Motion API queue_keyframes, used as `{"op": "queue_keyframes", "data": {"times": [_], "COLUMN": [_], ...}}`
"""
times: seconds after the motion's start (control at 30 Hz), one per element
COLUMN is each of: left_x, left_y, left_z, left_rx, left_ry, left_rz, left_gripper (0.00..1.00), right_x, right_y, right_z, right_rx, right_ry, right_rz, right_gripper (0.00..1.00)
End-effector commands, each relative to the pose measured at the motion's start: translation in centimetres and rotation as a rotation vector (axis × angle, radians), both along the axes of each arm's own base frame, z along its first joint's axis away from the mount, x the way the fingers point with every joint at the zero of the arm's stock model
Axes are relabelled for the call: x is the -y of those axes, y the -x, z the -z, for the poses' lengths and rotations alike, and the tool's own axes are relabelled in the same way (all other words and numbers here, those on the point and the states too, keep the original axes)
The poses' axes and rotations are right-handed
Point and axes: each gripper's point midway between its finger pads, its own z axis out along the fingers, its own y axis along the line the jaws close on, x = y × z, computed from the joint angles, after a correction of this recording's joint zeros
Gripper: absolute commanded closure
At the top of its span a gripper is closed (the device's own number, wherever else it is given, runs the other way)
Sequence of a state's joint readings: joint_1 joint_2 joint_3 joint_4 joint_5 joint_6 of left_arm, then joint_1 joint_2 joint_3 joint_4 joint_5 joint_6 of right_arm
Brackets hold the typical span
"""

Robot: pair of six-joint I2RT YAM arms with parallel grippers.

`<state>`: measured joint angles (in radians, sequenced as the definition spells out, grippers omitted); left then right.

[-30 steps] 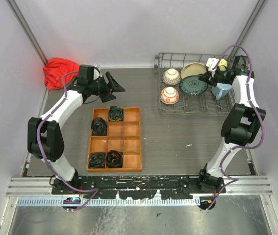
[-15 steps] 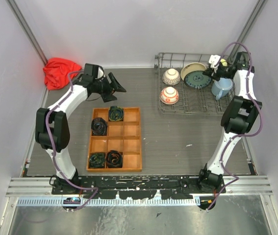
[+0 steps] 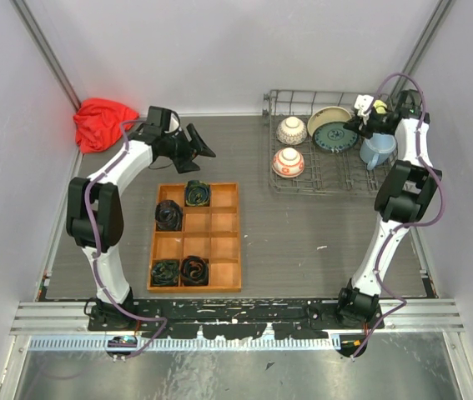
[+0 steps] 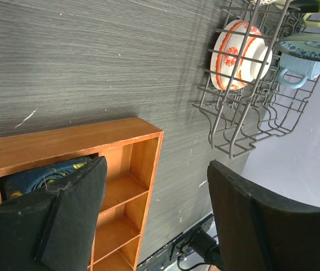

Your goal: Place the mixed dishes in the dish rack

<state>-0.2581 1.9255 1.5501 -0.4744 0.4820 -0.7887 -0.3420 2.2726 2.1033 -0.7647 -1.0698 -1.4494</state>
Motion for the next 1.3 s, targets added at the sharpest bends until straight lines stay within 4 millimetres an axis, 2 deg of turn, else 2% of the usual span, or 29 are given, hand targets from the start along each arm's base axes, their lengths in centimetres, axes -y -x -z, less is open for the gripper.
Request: {"op": "queue_keyframes", "data": {"times": [0.0,0.13,0.17,0.23,0.27,0.47,0.6,0.8,0.83,0.87,0.97,1.0,1.03,1.07,1.27], "left_x": [0.3,0.5,0.5,0.7,0.7,1.0,1.1,1.2,1.1,1.1,1.1,1.1,1.1,1.1,0.4], "left_y": [-0.4,-0.2,-0.2,-0.1,-0.1,0.1,0.2,0.1,0.1,0.1,0.1,0.1,0.1,0.1,0.5], "left_z": [-0.8,-0.6,-0.5,-0.5,-0.4,-0.1,-0.1,-0.4,-0.4,-0.4,-0.7,-0.9,-0.9,-1.1,-2.5], "left_rx": [0.024,0.019,0.017,0.016,0.015,0.01,0.011,0.027,0.03,0.032,0.044,0.049,0.051,0.057,0.098], "left_ry": [-0.01,-0.017,-0.018,-0.02,-0.021,-0.028,-0.029,-0.026,-0.027,-0.027,-0.023,-0.023,-0.023,-0.023,-0.053], "left_rz": [0.015,0.019,0.018,0.02,0.02,0.024,0.026,0.025,0.022,0.022,0.023,0.022,0.022,0.023,0.019], "left_gripper": [0.22,0.22,0.22,0.22,0.22,0.22,0.22,0.22,0.22,0.22,0.21,0.21,0.21,0.21,0.19], "right_x": [0.3,0.5,0.6,0.6,0.6,0.7,0.7,1.0,1.1,1.1,1.7,2.0,2.1,2.4,3.8], "right_y": [-0.6,-0.3,-0.2,0.0,0.0,0.4,0.6,0.8,0.9,1.0,1.5,1.6,1.7,1.9,3.1], "right_z": [-1.5,-0.6,-0.4,-0.1,0.0,1.0,0.8,-0.9,-1.2,-1.5,-2.1,-2.2,-2.4,-2.6,-5.4], "right_rx": [0.089,0.079,0.084,0.08,0.08,0.058,0.06,0.078,0.081,0.084,0.088,0.089,0.092,0.097,0.133], "right_ry": [0.018,0.014,0.015,0.006,0.005,0.0,-0.013,-0.039,-0.043,-0.046,-0.052,-0.051,-0.053,-0.058,-0.105], "right_rz": [-0.043,-0.051,-0.06,-0.064,-0.066,-0.061,-0.061,-0.048,-0.045,-0.041,-0.023,-0.014,-0.009,-0.004,0.023], "right_gripper": [0.99,0.99,0.96,0.82,0.79,0.76,0.69,0.59,0.5,0.45,0.39,0.32,0.1,0.01,0.0]}}
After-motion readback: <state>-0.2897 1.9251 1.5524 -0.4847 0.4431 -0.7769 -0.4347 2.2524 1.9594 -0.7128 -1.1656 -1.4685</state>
